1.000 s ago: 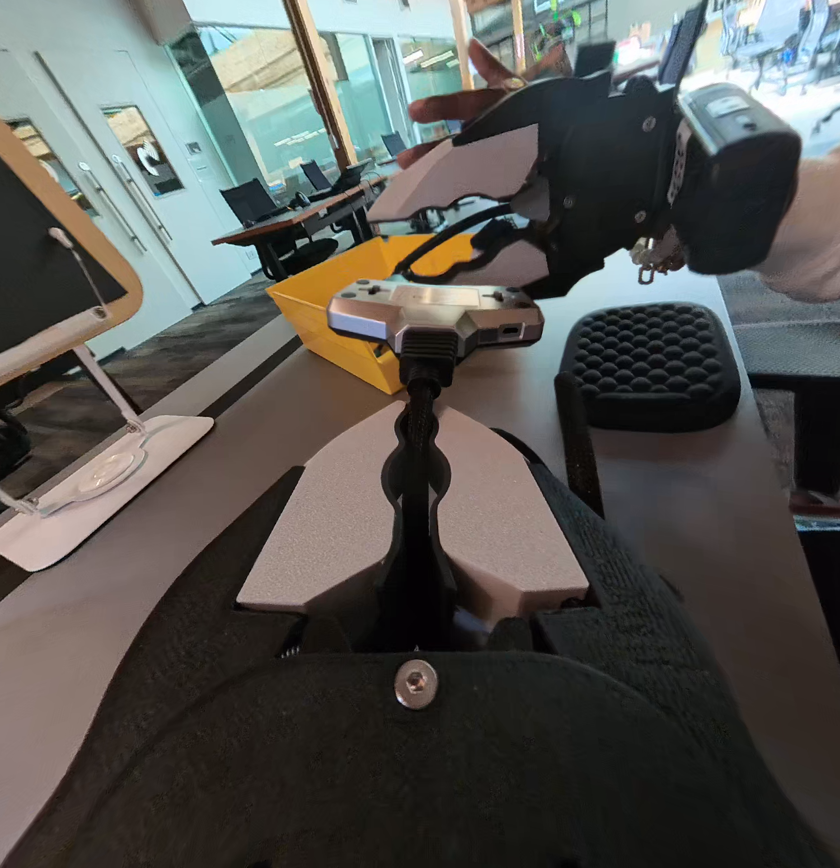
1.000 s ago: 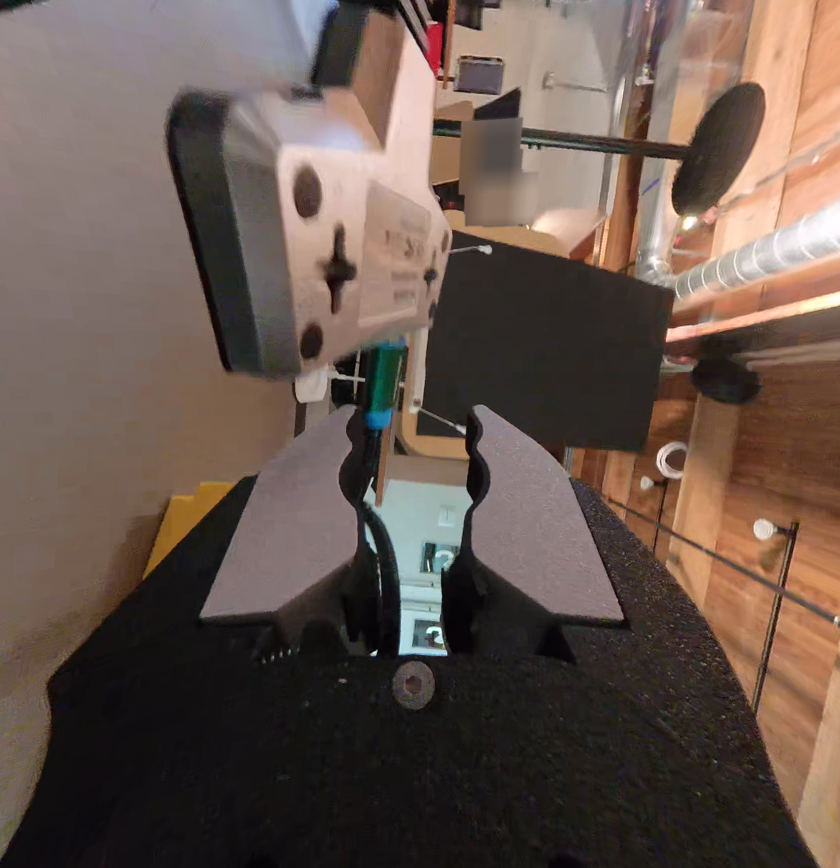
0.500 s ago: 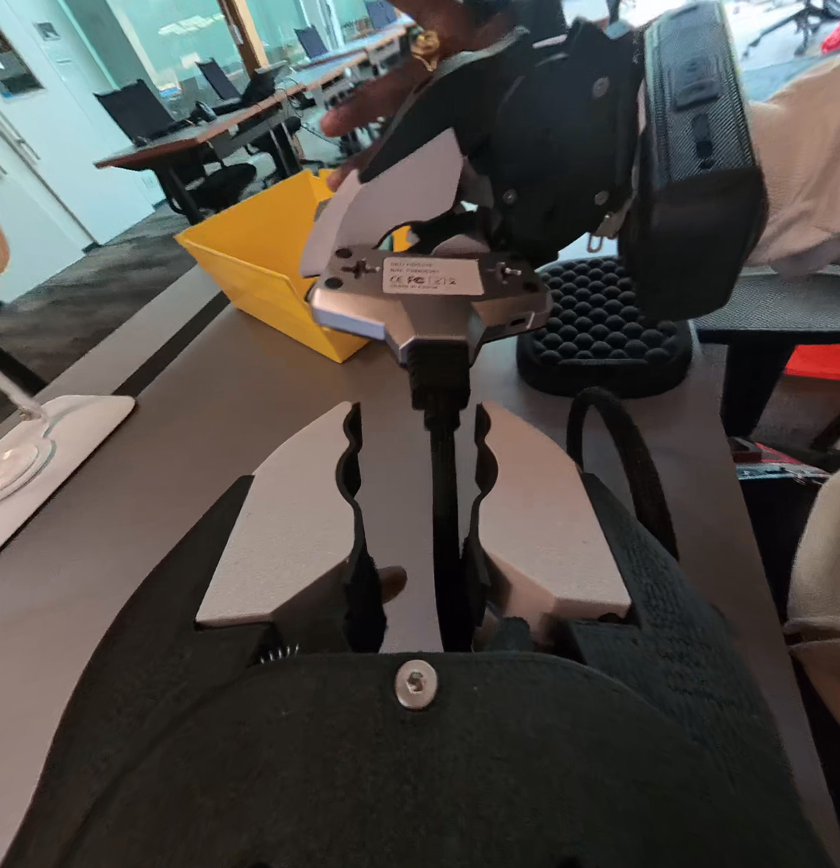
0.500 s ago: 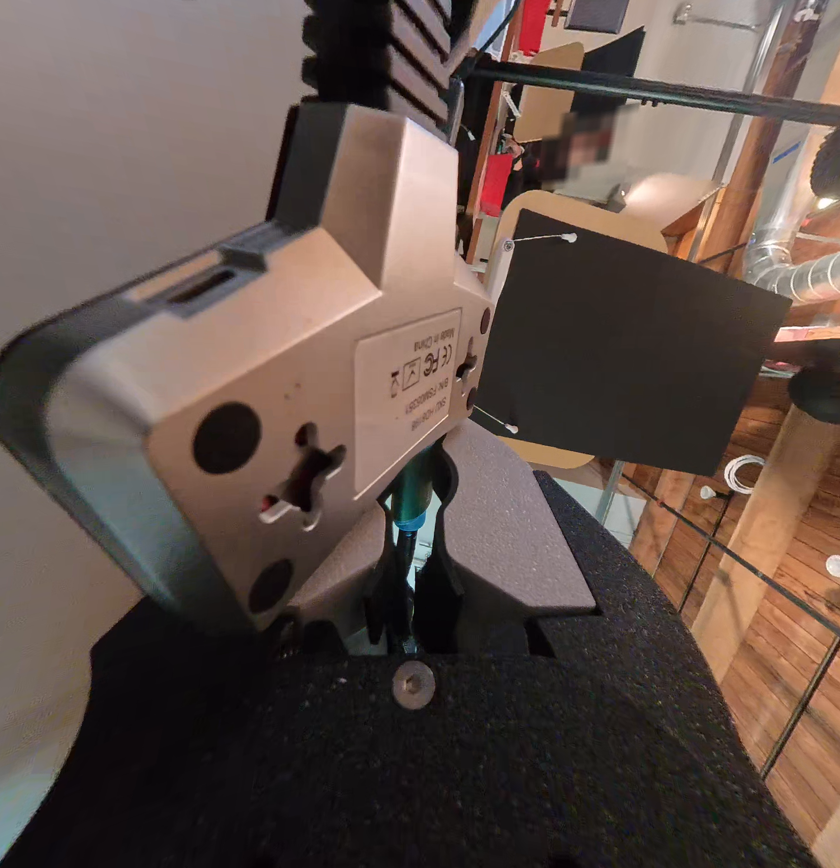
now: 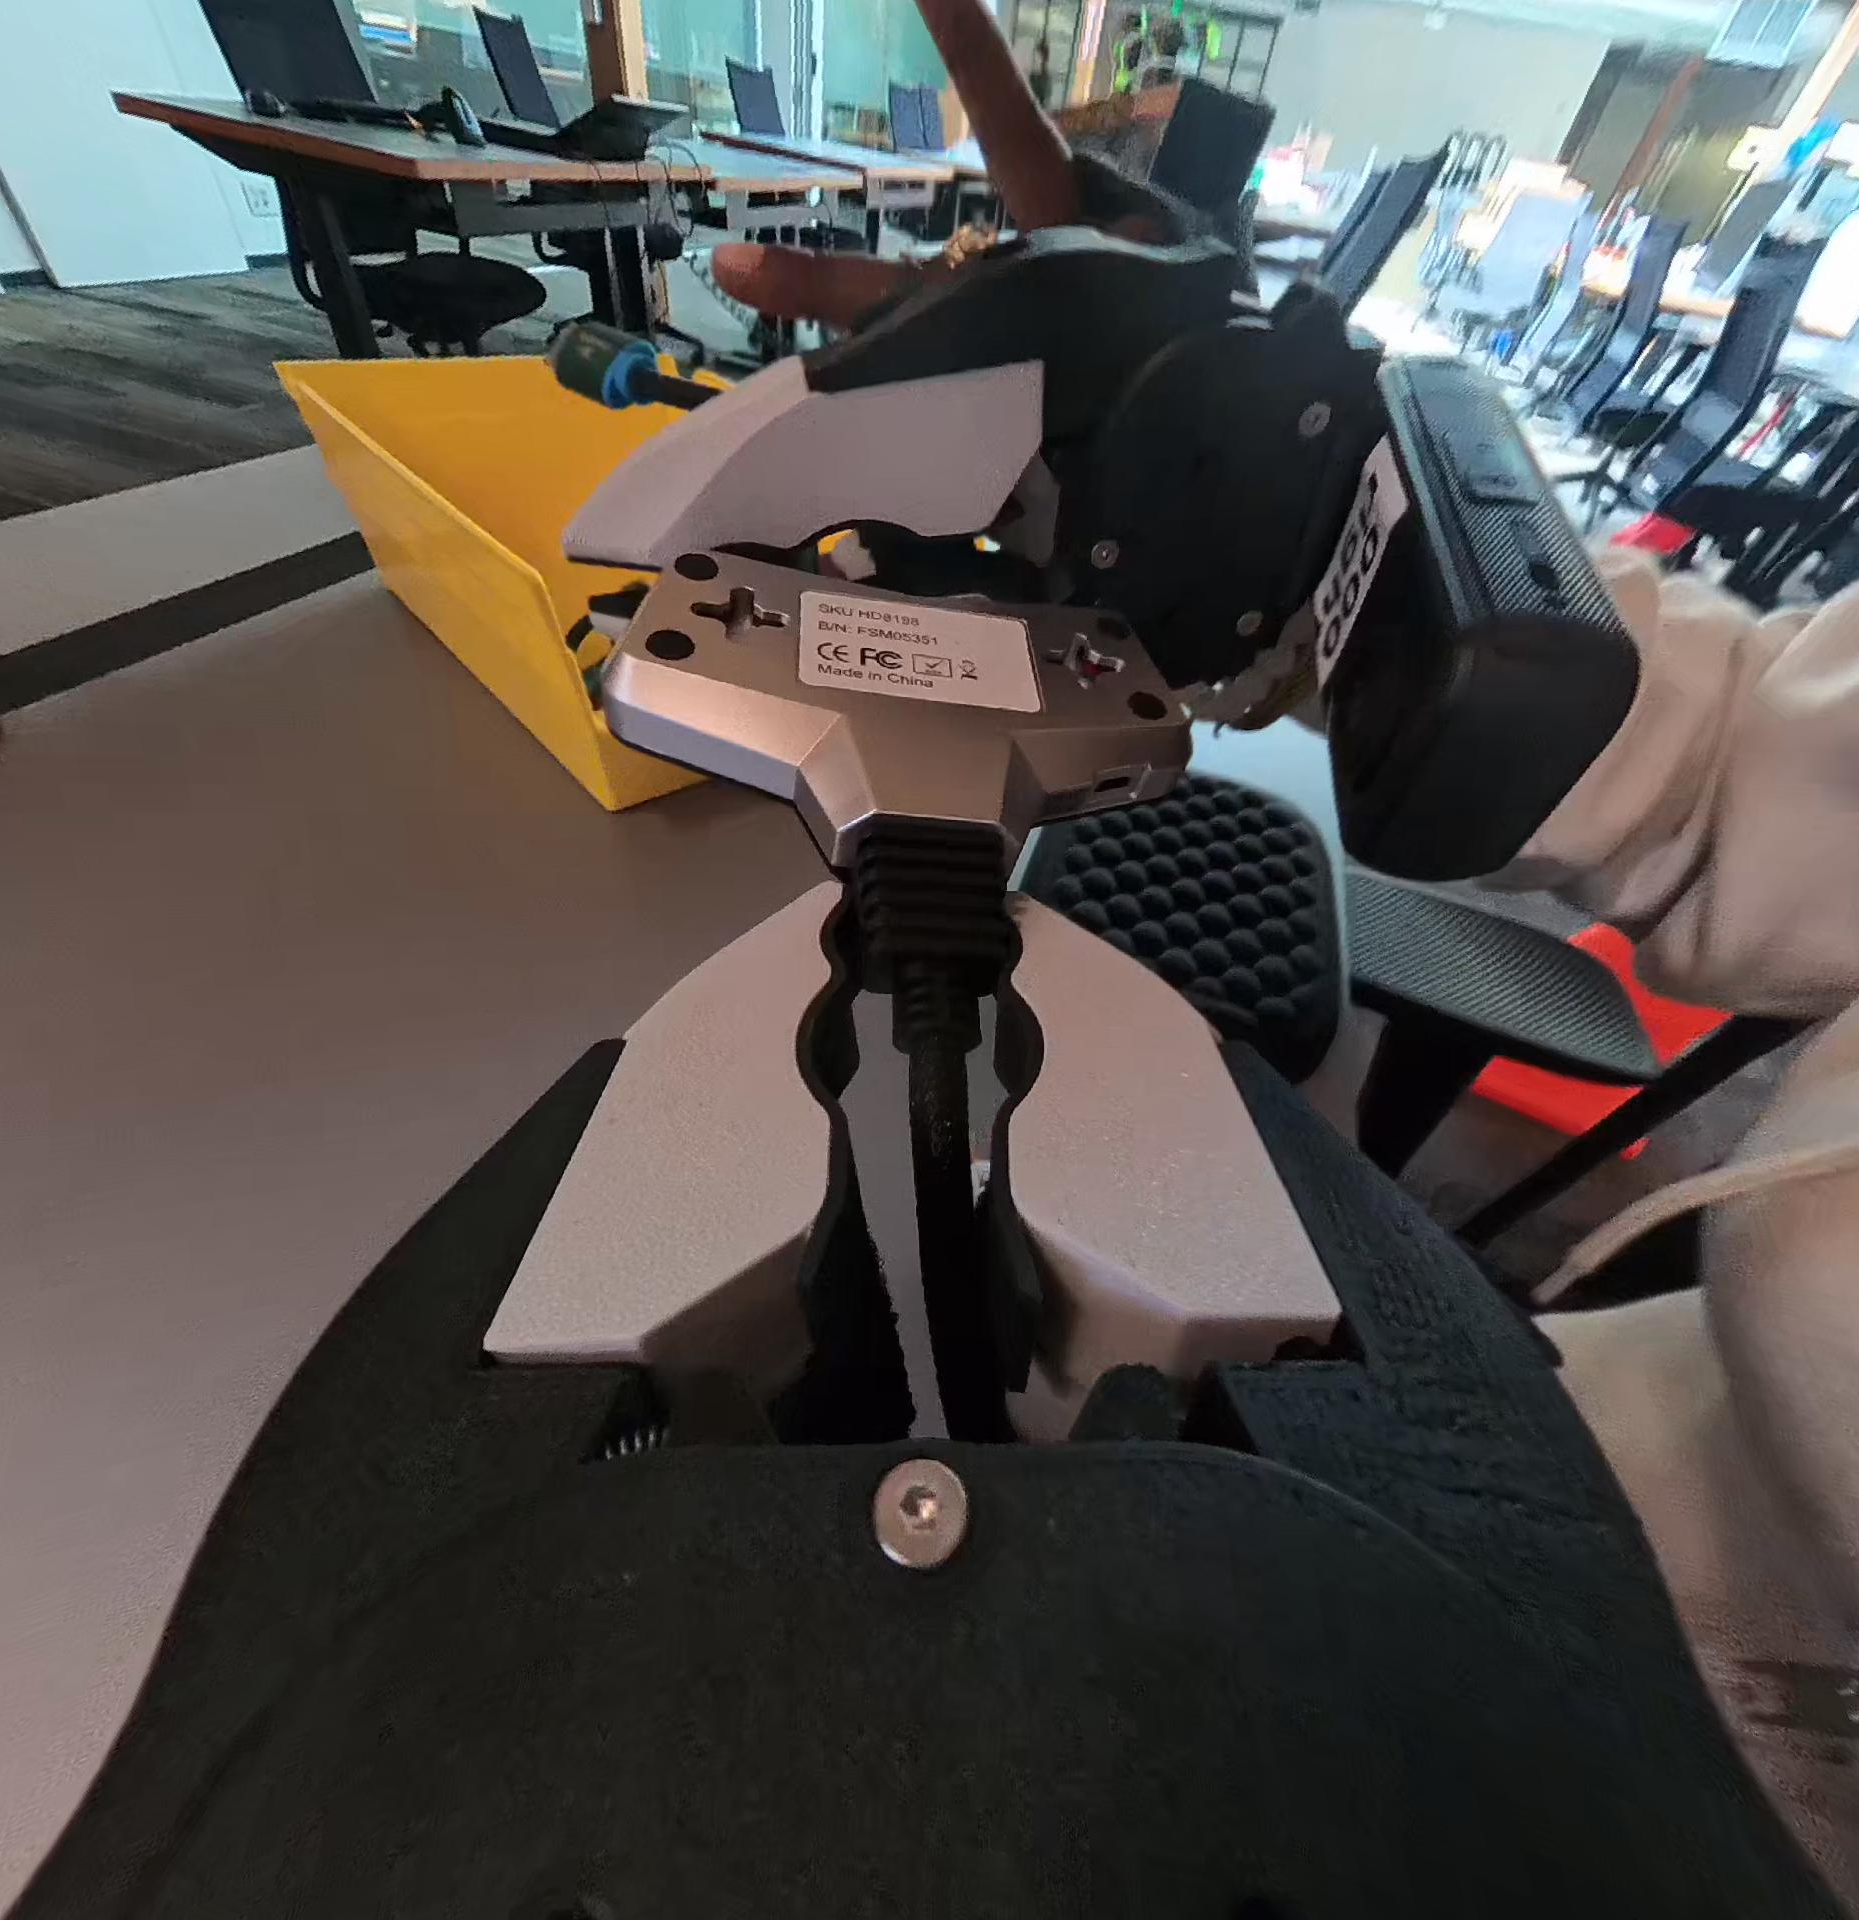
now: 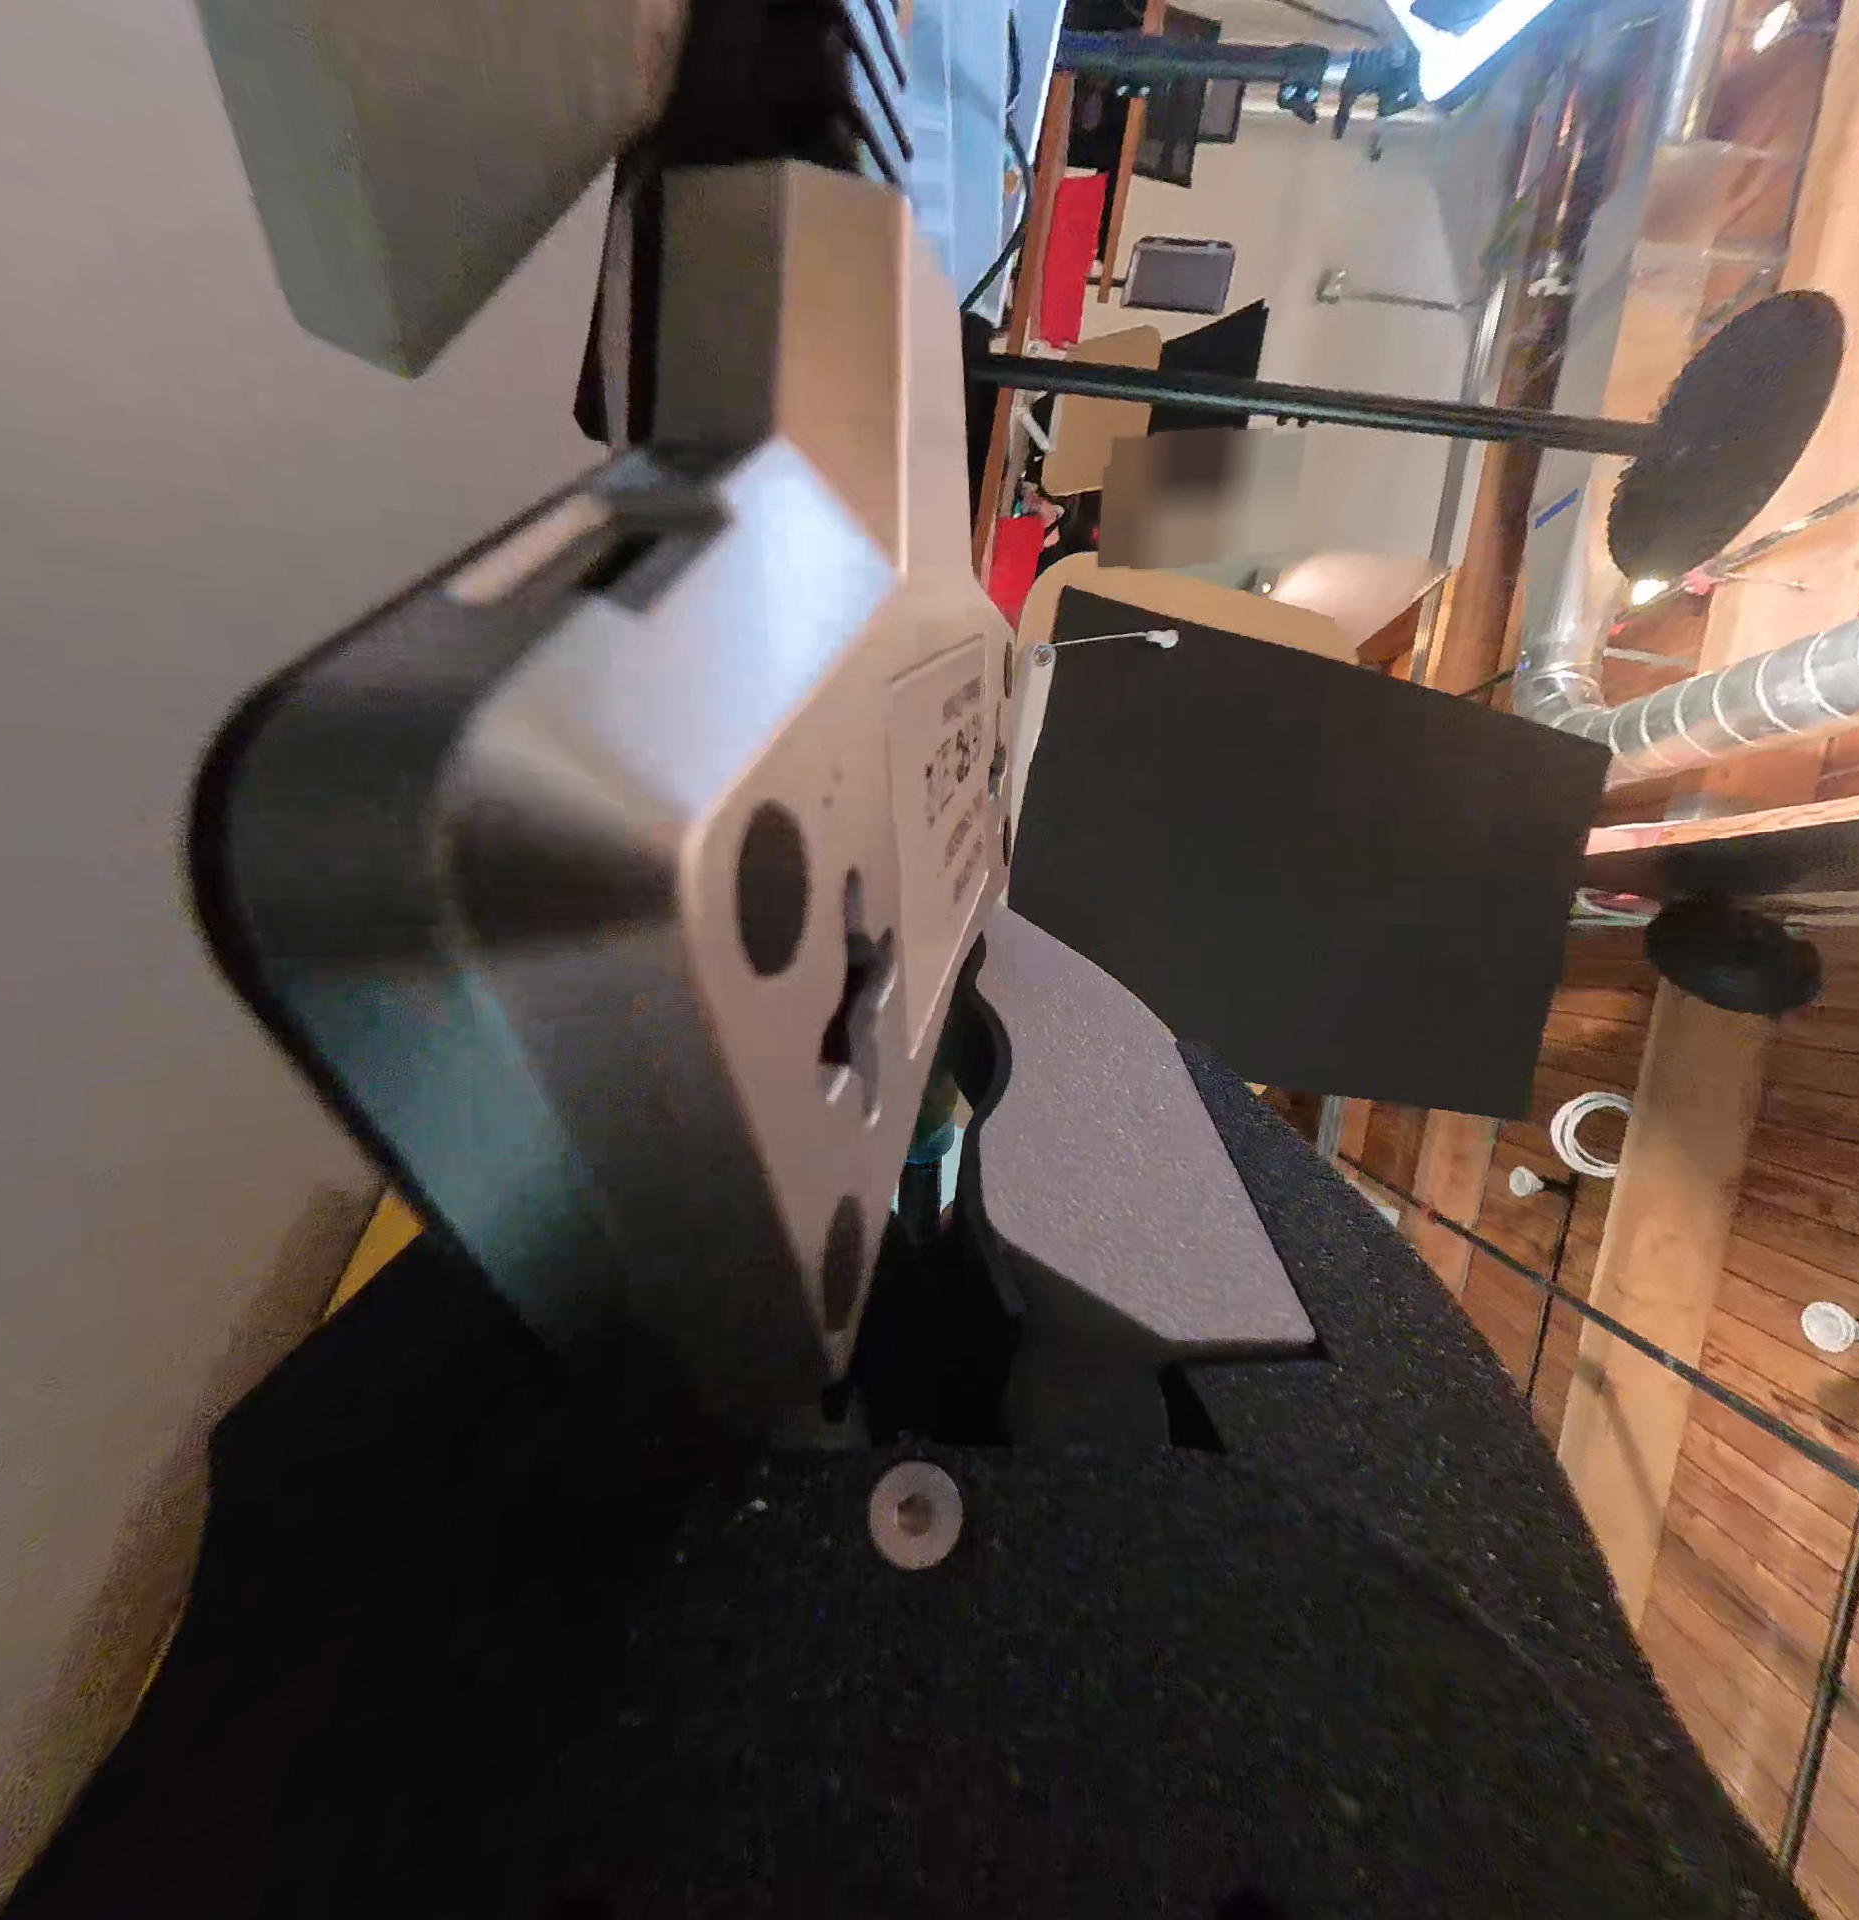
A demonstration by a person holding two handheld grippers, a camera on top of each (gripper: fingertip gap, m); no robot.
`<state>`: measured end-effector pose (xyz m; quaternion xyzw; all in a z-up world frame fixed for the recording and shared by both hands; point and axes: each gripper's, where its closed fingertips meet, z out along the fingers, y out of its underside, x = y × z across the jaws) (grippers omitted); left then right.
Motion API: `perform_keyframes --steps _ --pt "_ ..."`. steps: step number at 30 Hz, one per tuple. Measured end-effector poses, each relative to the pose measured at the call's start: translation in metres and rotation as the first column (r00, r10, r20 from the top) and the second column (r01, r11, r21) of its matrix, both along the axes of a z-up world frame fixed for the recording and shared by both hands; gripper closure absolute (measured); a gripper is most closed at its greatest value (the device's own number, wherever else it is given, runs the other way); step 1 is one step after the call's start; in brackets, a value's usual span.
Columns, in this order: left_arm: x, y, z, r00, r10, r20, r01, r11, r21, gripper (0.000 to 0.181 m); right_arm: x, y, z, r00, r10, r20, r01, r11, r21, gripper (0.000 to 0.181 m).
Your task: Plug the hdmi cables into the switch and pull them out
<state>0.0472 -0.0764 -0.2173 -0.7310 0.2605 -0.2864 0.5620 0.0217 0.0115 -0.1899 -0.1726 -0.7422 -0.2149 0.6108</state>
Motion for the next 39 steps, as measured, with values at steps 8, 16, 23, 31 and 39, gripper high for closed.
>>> perform_keyframes --steps 8,16,23,31,39 --pt "0.001 -0.006 0.015 1.0 0.003 0.006 -0.003 0.999 0.04 0.159 0.0 -0.012 0.024 0.992 0.121 -0.031 -0.118 0.989 0.086 0.171" --pt "-0.009 -0.023 0.007 0.998 0.014 0.056 -0.015 1.0 0.02 0.159 0.045 0.053 0.03 0.994 -0.078 -0.073 0.073 0.994 -0.08 0.181" --pt "-0.026 0.009 0.001 0.996 0.089 0.005 -0.089 0.996 0.027 0.158 0.003 0.006 0.019 0.999 0.039 0.031 -0.042 0.995 0.094 0.149" --pt "-0.024 0.007 0.0 0.996 0.061 0.07 -0.063 0.997 0.034 0.158 -0.014 -0.02 0.007 0.997 0.073 -0.016 -0.068 0.977 0.204 0.166" --pt "-0.02 0.007 -0.004 0.973 0.045 0.227 -0.026 0.996 -0.087 0.158 -0.019 -0.01 -0.005 0.998 0.06 -0.03 -0.059 0.998 0.037 0.167"
